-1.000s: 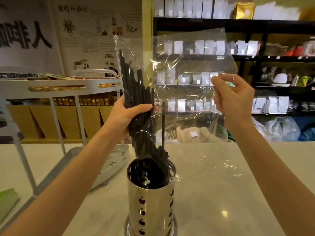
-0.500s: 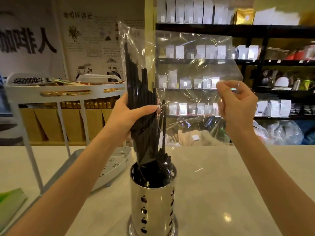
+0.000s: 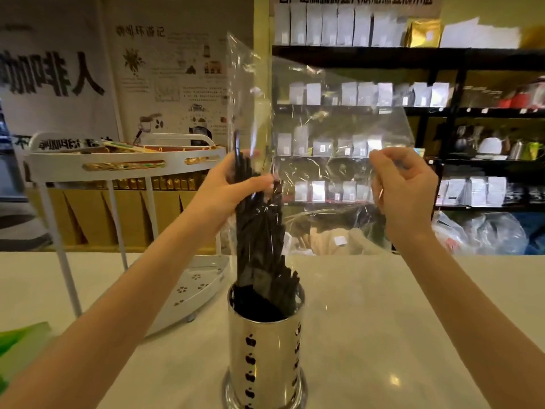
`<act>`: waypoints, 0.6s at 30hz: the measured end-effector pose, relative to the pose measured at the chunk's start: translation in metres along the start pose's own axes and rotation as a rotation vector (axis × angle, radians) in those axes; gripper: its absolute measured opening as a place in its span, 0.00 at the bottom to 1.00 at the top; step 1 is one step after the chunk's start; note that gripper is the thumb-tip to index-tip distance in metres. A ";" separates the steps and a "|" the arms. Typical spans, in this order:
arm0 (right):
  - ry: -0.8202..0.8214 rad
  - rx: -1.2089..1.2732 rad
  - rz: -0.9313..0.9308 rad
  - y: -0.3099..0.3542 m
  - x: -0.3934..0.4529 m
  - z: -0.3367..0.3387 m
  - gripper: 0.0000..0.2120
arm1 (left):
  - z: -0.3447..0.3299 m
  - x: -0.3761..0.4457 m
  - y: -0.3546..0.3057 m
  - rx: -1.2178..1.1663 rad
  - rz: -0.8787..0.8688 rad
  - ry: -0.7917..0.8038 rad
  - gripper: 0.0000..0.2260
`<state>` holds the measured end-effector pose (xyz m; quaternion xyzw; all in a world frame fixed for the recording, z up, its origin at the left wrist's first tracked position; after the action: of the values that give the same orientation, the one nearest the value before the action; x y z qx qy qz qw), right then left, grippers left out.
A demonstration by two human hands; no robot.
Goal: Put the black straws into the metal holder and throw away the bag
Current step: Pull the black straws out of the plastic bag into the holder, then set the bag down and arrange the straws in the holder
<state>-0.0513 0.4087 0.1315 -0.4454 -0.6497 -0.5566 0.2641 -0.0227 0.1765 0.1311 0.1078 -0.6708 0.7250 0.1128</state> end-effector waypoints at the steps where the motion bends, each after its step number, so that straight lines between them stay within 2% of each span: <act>1: 0.003 -0.001 0.001 0.000 -0.001 -0.001 0.07 | 0.000 0.000 0.002 -0.006 0.019 0.004 0.22; 6: -0.011 0.001 -0.009 -0.001 -0.001 -0.001 0.07 | -0.002 -0.006 -0.001 -0.025 -0.029 0.035 0.20; 14: -0.023 0.038 -0.039 -0.003 0.006 -0.002 0.07 | 0.007 -0.001 -0.013 -0.090 -0.041 -0.027 0.13; 18: 0.036 0.022 -0.014 0.002 0.010 -0.004 0.07 | 0.007 0.001 -0.017 -0.103 -0.031 -0.026 0.13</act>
<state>-0.0553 0.4076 0.1418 -0.4276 -0.6541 -0.5591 0.2768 -0.0182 0.1704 0.1479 0.1216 -0.7068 0.6864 0.1204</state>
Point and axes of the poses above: each hand's wrist, its own x-axis towards the middle knuckle, its own z-axis out of the back of the hand, y = z × x, the point moved 4 cm from there along x, towards the middle knuckle, and after that the axes turned 13 degrees about z, right-handed, at the moved point
